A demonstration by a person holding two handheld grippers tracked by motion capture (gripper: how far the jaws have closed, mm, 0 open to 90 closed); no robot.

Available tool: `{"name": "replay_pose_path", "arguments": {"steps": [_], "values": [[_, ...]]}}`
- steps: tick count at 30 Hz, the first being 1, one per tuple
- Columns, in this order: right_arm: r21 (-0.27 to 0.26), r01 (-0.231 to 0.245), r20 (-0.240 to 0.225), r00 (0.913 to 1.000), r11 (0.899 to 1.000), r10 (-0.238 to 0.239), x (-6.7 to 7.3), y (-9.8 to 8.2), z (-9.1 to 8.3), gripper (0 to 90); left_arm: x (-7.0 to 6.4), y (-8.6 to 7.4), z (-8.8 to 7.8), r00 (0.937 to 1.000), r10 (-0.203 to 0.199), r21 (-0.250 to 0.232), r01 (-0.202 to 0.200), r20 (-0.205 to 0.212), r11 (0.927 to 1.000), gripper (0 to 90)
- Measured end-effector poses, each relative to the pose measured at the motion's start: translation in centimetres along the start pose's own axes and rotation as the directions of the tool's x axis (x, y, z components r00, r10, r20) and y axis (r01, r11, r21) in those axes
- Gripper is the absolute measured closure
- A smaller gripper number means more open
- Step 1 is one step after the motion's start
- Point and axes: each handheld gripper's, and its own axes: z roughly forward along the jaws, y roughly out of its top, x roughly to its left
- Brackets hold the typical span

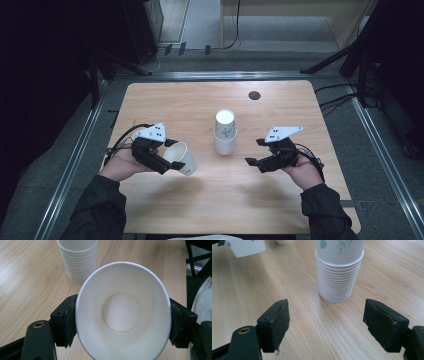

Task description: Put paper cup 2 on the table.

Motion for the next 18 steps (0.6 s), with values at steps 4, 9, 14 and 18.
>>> {"name": "replay_pose_path", "arguments": {"steps": [4, 9, 14, 18], "values": [[-0.001, -0.006, 0.013, 0.9999, 1.0, 0.006, -0.5, 0.0, -0.1, 21.3, 0.1, -0.5, -0.5, 0.9999, -0.01, 0.004, 0.01, -0.004, 0.9999, 23.6], [-0.003, -0.015, 0.021, 0.9997, 1.0, 0.015, -0.8, 0.1, -0.1, 21.3, 0.3, -1.3, -1.3, 0.9999, -0.009, 0.023, 0.009, -0.011, 0.9997, 23.6], [0.003, -0.015, 0.02, 0.9997, 1.0, 0.015, -1.0, 0.1, 0.1, 21.3, 0.6, -1.9, -2.2, 0.9994, -0.019, 0.021, 0.02, -0.029, 0.9996, 23.6], [0.003, -0.015, 0.03, 0.9994, 1.0, 0.015, -1.1, 0.1, 0.1, 21.3, 0.9, -2.6, -2.8, 0.9986, -0.034, 0.02, 0.035, -0.041, 0.9992, 23.6]]}}
